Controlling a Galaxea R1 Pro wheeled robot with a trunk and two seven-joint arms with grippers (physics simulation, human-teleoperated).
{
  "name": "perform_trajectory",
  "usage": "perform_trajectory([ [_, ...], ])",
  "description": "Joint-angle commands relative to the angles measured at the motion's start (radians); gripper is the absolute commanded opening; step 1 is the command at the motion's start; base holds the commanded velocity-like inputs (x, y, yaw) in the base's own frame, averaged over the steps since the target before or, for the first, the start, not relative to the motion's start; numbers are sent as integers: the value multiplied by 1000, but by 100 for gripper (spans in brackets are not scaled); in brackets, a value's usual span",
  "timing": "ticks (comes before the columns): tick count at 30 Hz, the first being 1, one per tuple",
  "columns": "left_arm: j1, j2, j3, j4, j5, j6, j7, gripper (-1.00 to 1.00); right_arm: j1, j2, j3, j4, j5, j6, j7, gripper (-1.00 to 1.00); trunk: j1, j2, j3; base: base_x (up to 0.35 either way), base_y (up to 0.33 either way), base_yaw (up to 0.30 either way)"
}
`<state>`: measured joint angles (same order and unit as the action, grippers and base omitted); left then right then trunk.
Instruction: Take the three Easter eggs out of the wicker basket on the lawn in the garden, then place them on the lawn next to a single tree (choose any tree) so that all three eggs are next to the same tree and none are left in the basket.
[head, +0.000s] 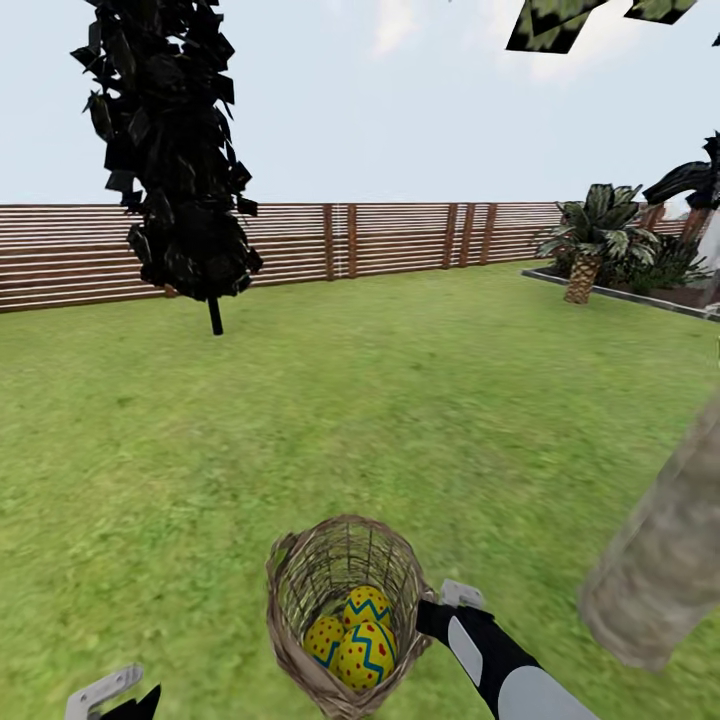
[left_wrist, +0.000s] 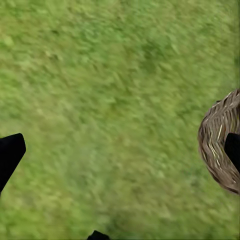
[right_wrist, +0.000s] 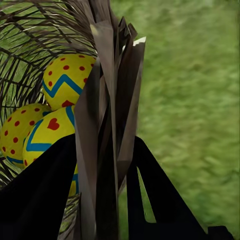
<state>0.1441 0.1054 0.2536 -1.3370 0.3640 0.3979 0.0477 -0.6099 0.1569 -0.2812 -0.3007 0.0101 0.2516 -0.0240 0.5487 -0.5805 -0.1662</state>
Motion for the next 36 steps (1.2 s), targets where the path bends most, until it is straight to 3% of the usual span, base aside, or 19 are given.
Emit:
perform_trajectory([
  [1, 0, 0, -1, -1, 10, 5, 5, 100, -1, 1, -6, -3, -6, 6, -1, -100, 1, -1, -1, 292, 201, -32],
  [19, 0, 0, -1, 0, 10, 5, 4, 100, -1, 1, -6, -3, -7, 6, -1, -100, 1, -1, -1, 283, 210, -89],
  [36, 0, 0, -1, 1, 10, 4, 6, 100, -1, 1, -6, -3, -7, 6, -1, -100, 1, -1, 9, 264, 233, -246],
])
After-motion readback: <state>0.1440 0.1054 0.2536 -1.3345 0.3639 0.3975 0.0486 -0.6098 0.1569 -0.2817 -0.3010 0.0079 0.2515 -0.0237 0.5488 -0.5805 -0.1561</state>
